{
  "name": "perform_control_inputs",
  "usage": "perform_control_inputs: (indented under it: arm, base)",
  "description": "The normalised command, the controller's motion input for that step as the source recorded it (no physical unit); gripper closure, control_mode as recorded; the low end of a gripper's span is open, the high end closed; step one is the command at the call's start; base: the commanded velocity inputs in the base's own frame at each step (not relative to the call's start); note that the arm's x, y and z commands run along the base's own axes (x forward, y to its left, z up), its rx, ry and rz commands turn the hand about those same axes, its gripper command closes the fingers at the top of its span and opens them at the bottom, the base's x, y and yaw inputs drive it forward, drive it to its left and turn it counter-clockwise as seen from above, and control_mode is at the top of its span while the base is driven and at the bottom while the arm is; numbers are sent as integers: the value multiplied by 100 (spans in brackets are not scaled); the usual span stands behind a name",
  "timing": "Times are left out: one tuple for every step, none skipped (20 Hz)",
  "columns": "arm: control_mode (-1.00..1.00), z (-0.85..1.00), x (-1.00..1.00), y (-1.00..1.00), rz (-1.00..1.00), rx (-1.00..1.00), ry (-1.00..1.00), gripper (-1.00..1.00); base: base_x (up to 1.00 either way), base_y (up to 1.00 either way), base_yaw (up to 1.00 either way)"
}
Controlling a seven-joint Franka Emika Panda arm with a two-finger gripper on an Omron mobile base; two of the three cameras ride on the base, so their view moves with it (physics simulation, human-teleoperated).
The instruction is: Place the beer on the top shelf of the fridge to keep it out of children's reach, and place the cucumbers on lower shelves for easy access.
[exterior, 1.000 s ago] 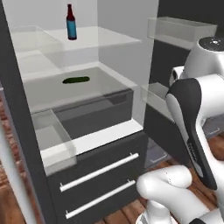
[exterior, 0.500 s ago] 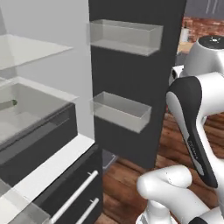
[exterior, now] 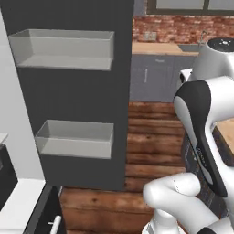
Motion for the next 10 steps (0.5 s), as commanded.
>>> perform_control_inputs:
  arm:
    - [100,0,0,0,0,0,0,-100]
    - [100,0,0,0,0,0,0,-100]
    - [100,0,0,0,0,0,0,-100]
    - [100,0,0,0,0,0,0,-100]
    - [100,0,0,0,0,0,0,-100]
    - [100,0,0,0,0,0,0,-100]
    - [100,0,0,0,0,0,0,-100]
    - [100,0,0,0,0,0,0,-100]
    - [100,0,0,0,0,0,0,-100]
    - [100,0,0,0,0,0,0,-100]
  base:
    - [40,-19,-70]
    - [56,-9,-66]
    - [69,0,-57]
    - [79,0,-51]
    - [86,0,-45]
    - [96,0,-35]
    - [100,0,-25]
    - [100,0,-18]
    - [100,0,-13]
    - [100,0,-9]
